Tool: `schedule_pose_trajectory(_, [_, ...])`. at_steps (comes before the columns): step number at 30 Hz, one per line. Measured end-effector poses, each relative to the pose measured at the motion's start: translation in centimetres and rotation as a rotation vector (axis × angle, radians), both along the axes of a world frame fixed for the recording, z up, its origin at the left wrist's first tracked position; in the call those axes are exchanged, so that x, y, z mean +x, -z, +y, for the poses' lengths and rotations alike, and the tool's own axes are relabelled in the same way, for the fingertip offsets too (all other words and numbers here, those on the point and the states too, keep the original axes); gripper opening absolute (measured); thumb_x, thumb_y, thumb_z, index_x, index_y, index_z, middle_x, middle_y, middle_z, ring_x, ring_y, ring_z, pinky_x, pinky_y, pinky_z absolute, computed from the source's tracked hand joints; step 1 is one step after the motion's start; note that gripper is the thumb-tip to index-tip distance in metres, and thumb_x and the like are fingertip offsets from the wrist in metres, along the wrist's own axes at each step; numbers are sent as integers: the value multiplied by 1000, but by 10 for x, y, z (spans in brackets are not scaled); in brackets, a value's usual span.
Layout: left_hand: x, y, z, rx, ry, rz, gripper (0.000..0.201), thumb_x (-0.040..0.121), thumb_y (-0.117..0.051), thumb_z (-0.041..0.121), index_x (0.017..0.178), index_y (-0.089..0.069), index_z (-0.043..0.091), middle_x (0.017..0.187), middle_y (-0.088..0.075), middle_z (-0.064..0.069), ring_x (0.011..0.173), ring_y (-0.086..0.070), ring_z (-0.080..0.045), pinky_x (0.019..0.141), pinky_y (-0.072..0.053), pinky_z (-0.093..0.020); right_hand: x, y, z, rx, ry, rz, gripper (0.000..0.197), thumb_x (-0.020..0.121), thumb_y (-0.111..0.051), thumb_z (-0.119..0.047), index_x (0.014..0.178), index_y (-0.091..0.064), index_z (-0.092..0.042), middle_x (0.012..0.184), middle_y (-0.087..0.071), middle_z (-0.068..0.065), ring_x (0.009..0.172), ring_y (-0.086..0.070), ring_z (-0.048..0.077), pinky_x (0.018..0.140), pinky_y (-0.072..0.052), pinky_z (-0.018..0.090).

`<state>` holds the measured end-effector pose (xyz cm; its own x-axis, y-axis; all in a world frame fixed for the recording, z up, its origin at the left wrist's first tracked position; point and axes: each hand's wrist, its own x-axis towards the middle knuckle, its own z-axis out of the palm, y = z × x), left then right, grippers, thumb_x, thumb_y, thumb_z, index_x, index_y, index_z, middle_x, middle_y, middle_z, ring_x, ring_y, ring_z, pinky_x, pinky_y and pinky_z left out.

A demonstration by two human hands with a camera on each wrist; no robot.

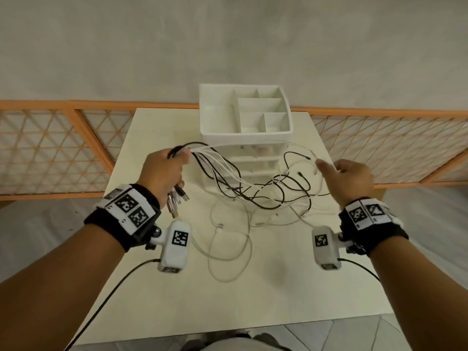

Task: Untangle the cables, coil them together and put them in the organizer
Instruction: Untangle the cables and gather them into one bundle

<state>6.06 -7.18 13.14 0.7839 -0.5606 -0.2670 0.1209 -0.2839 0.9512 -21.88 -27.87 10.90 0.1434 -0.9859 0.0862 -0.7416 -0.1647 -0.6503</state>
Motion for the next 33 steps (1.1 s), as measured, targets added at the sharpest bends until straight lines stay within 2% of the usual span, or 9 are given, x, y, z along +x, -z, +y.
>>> schedule_pose_trajectory(4, [14, -11, 0, -71, -51, -7, 16, 95, -64, 24, 84, -65, 11, 54, -36, 1, 39, -32, -12, 47, -39, -27, -19, 31, 1, 216, -89, 388, 61, 93, -52, -61, 81, -74, -6, 76, -71, 12, 67, -60, 22, 55, -41, 25])
schedule_pose_trajectory(7, [13, -7, 2, 14, 75, -114, 24, 95, -64, 29, 82, -66, 10, 54, -38, -1, 35, -36, -11, 53, -39, -29, -14, 13, -8, 124, -41, 62, 42, 96, -56, -46, 82, -71, -10, 76, -70, 10, 72, -64, 26, 62, -50, 28])
schedule_pose_trajectory(10, [5, -1, 3, 84, 161, -153, 27, 97, -62, 28, 83, -66, 6, 57, -40, -3, 37, -36, -13, 53, -39, -30, 0, -25, -23, -91, -18, -175, 37, 92, -55, -56, 87, -69, -22, 78, -71, 3, 76, -67, 22, 77, -54, 34])
schedule_pose_trajectory(14, [-4, -1, 4, 85, 193, -147, 28, 97, -61, 27, 83, -66, 5, 57, -39, -2, 40, -36, -15, 55, -38, -31, 9, -47, -34, -182, -68, -274, 23, 93, -60, -43, 104, -70, -24, 92, -72, 1, 68, -67, 13, 68, -51, 24])
schedule_pose_trajectory(17, [-6, -3, 8, 69, 244, -162, 27, 97, -61, 28, 82, -68, 6, 51, -41, 6, 42, -37, -15, 55, -37, -31, 4, -19, -33, 58, -246, 122, 55, 93, -62, -15, 143, -47, -32, 121, -65, -3, 96, -68, 22, 73, -50, 24])
schedule_pose_trajectory(20, [-7, -7, 14, 66, 320, -191, 25, 97, -61, 28, 82, -68, 10, 47, -40, 10, 46, -36, -15, 52, -36, -29, 6, 2, -8, 194, -371, 420, 80, 87, -64, -15, 155, -26, -36, 125, -65, 5, 111, -62, 27, 82, -44, 26])
schedule_pose_trajectory(25, [-39, -20, 10, 112, 577, -375, 36, 97, -53, 49, 70, -61, 28, 42, -49, 19, 38, -45, 1, 44, -31, -11, 63, -30, 82, 234, -766, -89, 79, 80, -81, -35, 143, -34, -51, 67, -67, -2, 56, -60, 4, 60, -51, 19])
schedule_pose_trajectory(30, [-52, -28, 11, 77, 688, -414, 51, 102, -42, 47, 62, -67, 28, 43, -42, 13, 41, -35, -4, 49, -30, -20, 83, -5, 106, 405, -802, -60, 9, 93, -66, -20, 101, -63, -22, 55, -62, -4, 39, -58, 21, 40, -46, 29])
schedule_pose_trajectory(33, [-36, -22, 32, 155, 780, -391, 41, 100, -46, 47, 84, -76, 24, 49, -38, 11, 45, -33, -10, 48, -33, -23, 60, 3, 67, 545, -688, 129, 10, 91, -63, -8, 84, -67, -14, 50, -63, 0, 47, -63, 29, 44, -48, 29])
